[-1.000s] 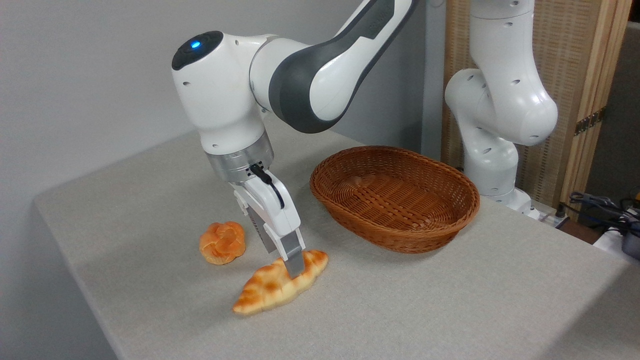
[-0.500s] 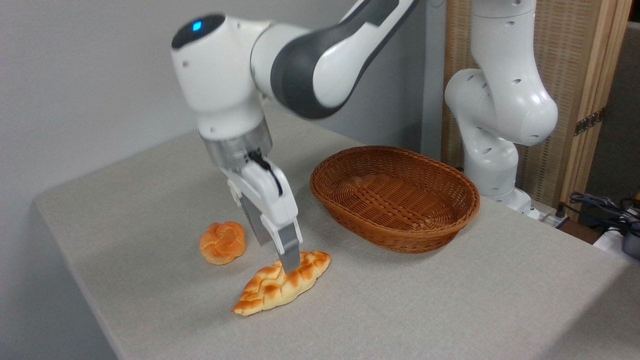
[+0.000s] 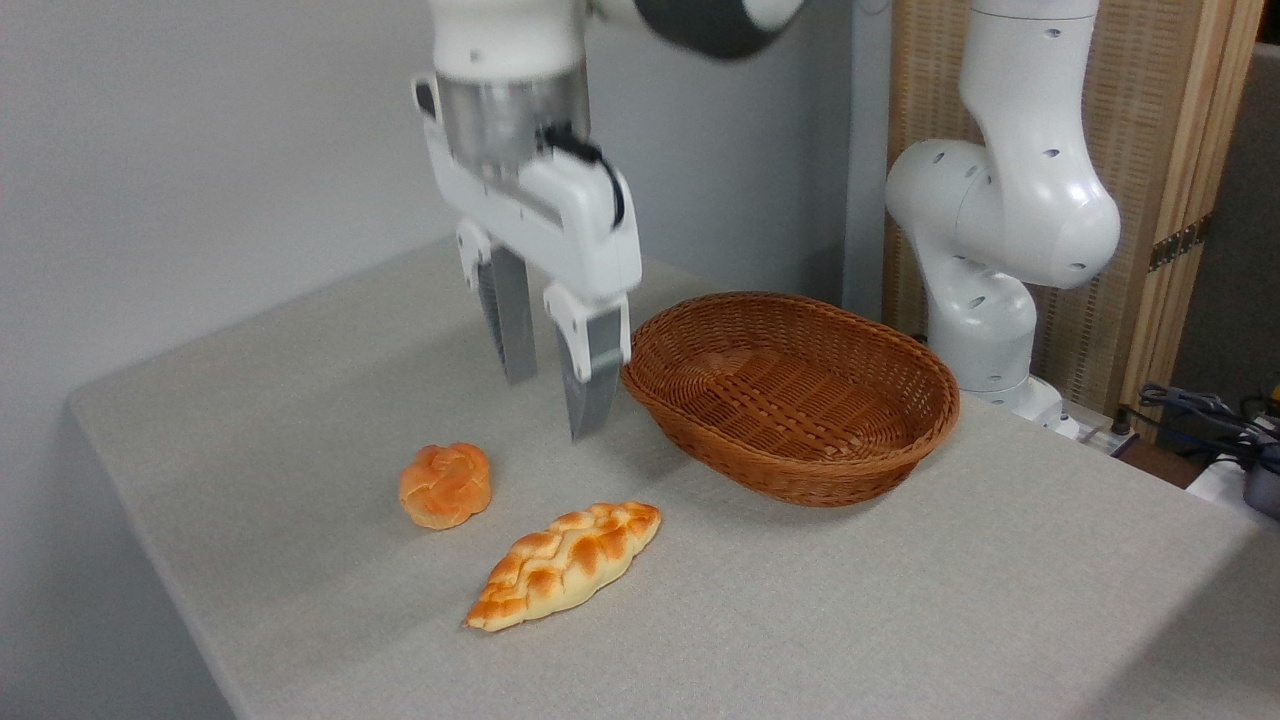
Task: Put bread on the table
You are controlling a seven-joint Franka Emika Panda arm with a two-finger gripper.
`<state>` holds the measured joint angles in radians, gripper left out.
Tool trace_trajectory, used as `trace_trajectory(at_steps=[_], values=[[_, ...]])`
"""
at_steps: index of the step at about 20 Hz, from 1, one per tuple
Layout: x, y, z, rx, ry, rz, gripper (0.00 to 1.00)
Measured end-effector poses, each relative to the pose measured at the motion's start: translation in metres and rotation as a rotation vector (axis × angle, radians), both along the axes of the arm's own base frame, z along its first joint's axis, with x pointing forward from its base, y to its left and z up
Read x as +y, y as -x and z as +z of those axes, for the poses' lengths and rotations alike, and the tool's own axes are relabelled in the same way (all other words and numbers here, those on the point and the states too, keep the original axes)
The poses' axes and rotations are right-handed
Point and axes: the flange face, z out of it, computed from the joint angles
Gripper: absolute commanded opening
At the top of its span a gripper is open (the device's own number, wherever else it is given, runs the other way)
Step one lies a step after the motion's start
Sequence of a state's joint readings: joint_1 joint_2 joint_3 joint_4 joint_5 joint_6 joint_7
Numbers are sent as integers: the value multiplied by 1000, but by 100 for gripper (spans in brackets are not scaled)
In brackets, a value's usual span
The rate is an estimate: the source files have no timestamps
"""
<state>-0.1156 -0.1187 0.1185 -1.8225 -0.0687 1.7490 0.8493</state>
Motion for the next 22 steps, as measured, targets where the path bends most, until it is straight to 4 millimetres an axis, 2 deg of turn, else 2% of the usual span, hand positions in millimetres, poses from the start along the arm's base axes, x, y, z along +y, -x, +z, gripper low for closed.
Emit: trace_trajectory(at_steps=[4, 6, 13, 17, 22], values=[[2, 5, 37, 10, 4, 22, 100], [2, 5, 45, 10, 3, 52, 100], [-10, -14, 41, 13, -34, 54, 100], [-21, -16, 38, 18, -40, 38, 100], [-21, -14, 36, 38, -42, 42, 100]])
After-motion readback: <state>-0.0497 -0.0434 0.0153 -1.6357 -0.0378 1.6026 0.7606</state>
